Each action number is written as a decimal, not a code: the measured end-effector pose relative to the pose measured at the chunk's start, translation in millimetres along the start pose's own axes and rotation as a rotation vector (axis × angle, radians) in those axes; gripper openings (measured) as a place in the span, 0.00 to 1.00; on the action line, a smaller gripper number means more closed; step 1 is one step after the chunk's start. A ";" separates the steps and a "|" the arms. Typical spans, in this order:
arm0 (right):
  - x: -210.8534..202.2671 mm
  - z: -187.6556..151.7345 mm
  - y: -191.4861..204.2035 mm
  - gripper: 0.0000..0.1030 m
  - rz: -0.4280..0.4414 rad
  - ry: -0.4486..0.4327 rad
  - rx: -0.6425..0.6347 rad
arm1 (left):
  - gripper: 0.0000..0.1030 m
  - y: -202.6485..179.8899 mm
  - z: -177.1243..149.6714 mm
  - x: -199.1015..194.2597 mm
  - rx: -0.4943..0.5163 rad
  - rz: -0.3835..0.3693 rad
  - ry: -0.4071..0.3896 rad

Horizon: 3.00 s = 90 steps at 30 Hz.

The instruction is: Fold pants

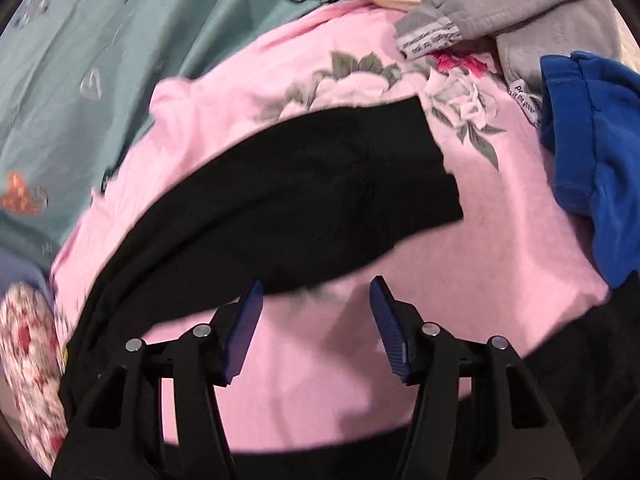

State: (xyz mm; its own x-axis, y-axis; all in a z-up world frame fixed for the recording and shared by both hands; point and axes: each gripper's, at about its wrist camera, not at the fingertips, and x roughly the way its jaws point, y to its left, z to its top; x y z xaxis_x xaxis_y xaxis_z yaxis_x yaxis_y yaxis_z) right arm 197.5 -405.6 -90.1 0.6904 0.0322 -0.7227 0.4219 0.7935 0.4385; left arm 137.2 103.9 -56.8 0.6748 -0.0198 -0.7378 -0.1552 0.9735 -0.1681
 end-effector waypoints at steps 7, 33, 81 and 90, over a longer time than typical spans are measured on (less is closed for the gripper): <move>4.3 30.5 -1.9 0.04 -0.033 -0.043 0.025 | 0.91 52.5 0.0 7.0 -0.120 0.073 0.024; -29.2 -64.1 203.4 0.60 0.260 0.080 -0.446 | 0.91 113.3 103.5 38.5 -0.107 0.117 0.051; 78.9 -89.7 282.2 0.64 0.160 0.221 -1.145 | 0.91 73.4 120.6 57.7 0.276 0.339 -0.072; 73.5 -98.7 284.7 0.19 0.230 0.217 -1.148 | 0.13 54.6 112.9 117.6 0.331 0.221 0.021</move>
State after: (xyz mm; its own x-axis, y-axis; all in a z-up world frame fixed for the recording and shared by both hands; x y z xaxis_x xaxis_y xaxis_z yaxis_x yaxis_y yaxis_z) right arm 310.4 -117.3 -71.1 0.5204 0.2597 -0.8135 -0.5484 0.8319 -0.0852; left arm 289.6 180.5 -79.0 0.6357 0.1971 -0.7464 -0.0518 0.9756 0.2135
